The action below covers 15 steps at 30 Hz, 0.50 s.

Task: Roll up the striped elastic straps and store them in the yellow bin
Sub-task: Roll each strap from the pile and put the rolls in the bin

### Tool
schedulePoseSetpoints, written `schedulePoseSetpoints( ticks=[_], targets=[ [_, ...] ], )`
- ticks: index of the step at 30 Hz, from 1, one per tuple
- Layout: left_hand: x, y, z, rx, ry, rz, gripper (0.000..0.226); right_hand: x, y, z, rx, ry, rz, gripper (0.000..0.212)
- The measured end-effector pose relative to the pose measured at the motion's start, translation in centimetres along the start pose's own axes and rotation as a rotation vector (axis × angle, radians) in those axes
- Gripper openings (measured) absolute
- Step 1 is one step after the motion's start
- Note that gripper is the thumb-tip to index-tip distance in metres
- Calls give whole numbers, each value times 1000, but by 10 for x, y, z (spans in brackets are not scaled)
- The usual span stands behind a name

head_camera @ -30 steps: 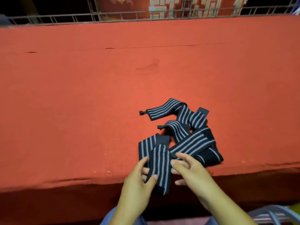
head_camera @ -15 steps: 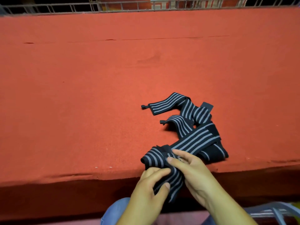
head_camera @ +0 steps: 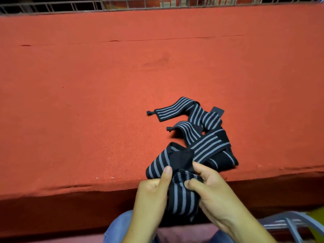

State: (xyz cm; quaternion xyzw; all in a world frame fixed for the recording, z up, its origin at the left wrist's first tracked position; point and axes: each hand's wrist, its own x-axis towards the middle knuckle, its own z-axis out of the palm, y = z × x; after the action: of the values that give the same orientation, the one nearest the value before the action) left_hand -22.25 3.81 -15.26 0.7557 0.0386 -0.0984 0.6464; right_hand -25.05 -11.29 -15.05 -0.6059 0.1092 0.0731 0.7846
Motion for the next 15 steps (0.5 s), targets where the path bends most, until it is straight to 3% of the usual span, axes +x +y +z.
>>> schedulePoseSetpoints(
  ticks=[3, 7, 11, 15],
  targets=[
    [-2, -1, 3, -64, -45, -22, 73, -5, -6, -2, 54, -8, 28, 60],
    [-3, -2, 3, -246, -158, -129, 49, -11, -9, -4, 42, 3, 40, 49],
    [-5, -5, 2, -180, -14, -32, 44, -17, -7, -5, -172, 90, -12, 20],
    [-9, 0, 5, -122, 17, 35, 21, -18, -2, -5, -150, 170, -1, 30]
  ],
)
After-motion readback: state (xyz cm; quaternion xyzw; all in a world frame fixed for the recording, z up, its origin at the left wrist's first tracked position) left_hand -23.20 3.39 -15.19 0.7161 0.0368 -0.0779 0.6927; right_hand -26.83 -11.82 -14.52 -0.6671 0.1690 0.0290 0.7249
